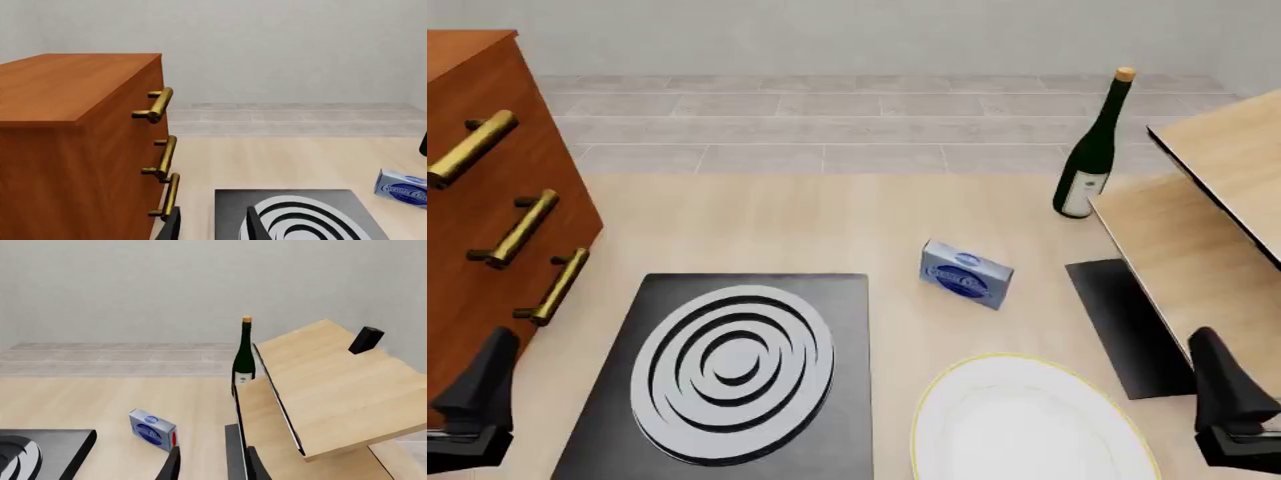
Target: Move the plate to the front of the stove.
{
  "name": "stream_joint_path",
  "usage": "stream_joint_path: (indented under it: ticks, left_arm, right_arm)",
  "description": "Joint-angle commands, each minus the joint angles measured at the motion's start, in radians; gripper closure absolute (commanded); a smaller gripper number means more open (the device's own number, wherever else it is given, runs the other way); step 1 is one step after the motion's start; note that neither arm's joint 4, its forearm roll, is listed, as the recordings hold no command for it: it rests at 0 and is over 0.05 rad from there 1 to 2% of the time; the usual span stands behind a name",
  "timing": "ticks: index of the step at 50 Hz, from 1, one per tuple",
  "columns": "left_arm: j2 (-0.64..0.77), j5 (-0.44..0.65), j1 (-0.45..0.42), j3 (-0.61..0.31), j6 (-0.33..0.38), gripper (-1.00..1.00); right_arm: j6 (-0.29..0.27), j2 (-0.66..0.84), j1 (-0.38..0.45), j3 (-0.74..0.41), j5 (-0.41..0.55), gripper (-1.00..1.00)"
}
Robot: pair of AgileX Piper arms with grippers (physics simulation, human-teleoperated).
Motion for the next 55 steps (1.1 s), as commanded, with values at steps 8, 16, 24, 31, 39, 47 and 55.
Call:
stream_joint_path:
  ticks: [8,16,24,31,39,47,55]
  left_arm:
    - [0.023,-0.010,0.002,-0.005,0.020,-1.00]
    - [0.002,0.029,-0.039,-0.041,0.090,-1.00]
    - [0.025,0.120,-0.265,-0.156,0.260,-1.00]
    - [0.066,0.160,-0.367,-0.224,0.325,-1.00]
    - [0.170,0.147,-0.522,-0.281,0.451,-1.00]
    - [0.299,0.123,-0.634,-0.344,0.560,-1.00]
    - [0.381,0.125,-0.698,-0.396,0.647,-1.00]
  right_arm:
    - [-0.007,0.023,0.005,0.000,-0.014,-1.00]
    - [-0.005,0.005,0.006,0.000,0.007,-1.00]
    - [0.011,-0.003,-0.001,0.000,0.012,-1.00]
    - [0.019,-0.003,-0.002,0.000,0.011,-1.00]
    - [0.021,-0.003,-0.006,0.000,0.011,-1.00]
    - [0.028,-0.003,-0.010,-0.001,0.009,-1.00]
    - [0.031,-0.003,-0.011,-0.002,0.010,-1.00]
